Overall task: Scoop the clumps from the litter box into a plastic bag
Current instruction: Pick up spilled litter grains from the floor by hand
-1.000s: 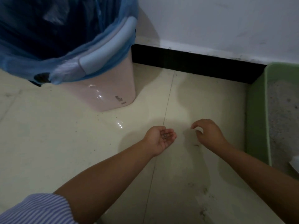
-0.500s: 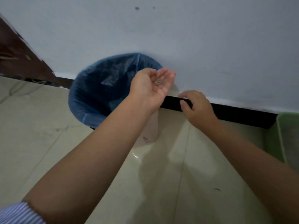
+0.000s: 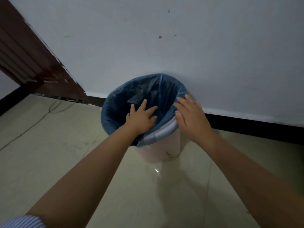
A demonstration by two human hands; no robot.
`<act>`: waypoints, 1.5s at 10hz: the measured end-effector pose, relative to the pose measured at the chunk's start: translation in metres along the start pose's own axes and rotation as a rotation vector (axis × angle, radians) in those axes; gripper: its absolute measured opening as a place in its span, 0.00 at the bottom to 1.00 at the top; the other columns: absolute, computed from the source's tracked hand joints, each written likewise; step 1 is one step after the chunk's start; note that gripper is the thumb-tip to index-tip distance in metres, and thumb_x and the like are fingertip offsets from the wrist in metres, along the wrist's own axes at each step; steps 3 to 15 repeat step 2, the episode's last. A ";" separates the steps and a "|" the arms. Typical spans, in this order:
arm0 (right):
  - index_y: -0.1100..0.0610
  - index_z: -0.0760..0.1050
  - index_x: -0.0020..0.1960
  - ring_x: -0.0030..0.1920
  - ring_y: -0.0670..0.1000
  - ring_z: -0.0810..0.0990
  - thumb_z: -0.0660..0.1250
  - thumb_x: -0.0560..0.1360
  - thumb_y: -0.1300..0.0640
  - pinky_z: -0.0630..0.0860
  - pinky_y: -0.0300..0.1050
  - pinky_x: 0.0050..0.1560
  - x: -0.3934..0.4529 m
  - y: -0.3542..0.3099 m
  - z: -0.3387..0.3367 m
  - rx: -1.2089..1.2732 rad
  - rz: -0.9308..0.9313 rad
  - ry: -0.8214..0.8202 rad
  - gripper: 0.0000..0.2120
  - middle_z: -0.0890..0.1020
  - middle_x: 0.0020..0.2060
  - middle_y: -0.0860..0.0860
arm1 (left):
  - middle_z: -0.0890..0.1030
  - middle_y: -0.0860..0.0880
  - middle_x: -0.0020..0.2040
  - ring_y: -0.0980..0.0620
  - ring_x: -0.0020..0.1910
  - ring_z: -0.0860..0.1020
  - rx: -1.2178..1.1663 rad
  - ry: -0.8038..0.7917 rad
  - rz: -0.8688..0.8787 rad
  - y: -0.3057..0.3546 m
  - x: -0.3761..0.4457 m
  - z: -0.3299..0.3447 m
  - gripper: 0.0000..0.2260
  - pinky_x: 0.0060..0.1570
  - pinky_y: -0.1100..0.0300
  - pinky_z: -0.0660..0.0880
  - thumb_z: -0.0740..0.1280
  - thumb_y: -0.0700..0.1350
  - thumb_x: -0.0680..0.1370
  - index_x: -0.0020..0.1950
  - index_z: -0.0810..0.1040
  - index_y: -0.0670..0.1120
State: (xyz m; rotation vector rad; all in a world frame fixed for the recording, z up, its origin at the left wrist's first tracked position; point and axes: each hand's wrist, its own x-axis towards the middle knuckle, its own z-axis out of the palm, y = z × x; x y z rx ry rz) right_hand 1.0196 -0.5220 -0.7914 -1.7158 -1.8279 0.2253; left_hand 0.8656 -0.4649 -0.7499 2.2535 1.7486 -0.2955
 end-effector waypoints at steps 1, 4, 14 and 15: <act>0.58 0.64 0.71 0.76 0.50 0.51 0.42 0.75 0.47 0.47 0.49 0.75 0.000 -0.003 -0.002 0.020 0.009 -0.058 0.30 0.62 0.73 0.51 | 0.44 0.52 0.78 0.38 0.76 0.40 -0.036 0.049 0.007 0.004 -0.011 -0.002 0.23 0.73 0.42 0.47 0.49 0.52 0.83 0.77 0.47 0.57; 0.59 0.62 0.72 0.76 0.50 0.51 0.48 0.81 0.52 0.48 0.49 0.76 0.000 -0.001 -0.007 0.111 0.072 -0.052 0.22 0.60 0.74 0.51 | 0.46 0.52 0.78 0.39 0.76 0.40 -0.054 0.174 0.021 0.015 -0.016 -0.003 0.22 0.73 0.41 0.45 0.48 0.49 0.83 0.77 0.47 0.55; 0.59 0.62 0.72 0.76 0.50 0.51 0.48 0.81 0.52 0.48 0.49 0.76 0.000 -0.001 -0.007 0.111 0.072 -0.052 0.22 0.60 0.74 0.51 | 0.46 0.52 0.78 0.39 0.76 0.40 -0.054 0.174 0.021 0.015 -0.016 -0.003 0.22 0.73 0.41 0.45 0.48 0.49 0.83 0.77 0.47 0.55; 0.59 0.62 0.72 0.76 0.50 0.51 0.48 0.81 0.52 0.48 0.49 0.76 0.000 -0.001 -0.007 0.111 0.072 -0.052 0.22 0.60 0.74 0.51 | 0.46 0.52 0.78 0.39 0.76 0.40 -0.054 0.174 0.021 0.015 -0.016 -0.003 0.22 0.73 0.41 0.45 0.48 0.49 0.83 0.77 0.47 0.55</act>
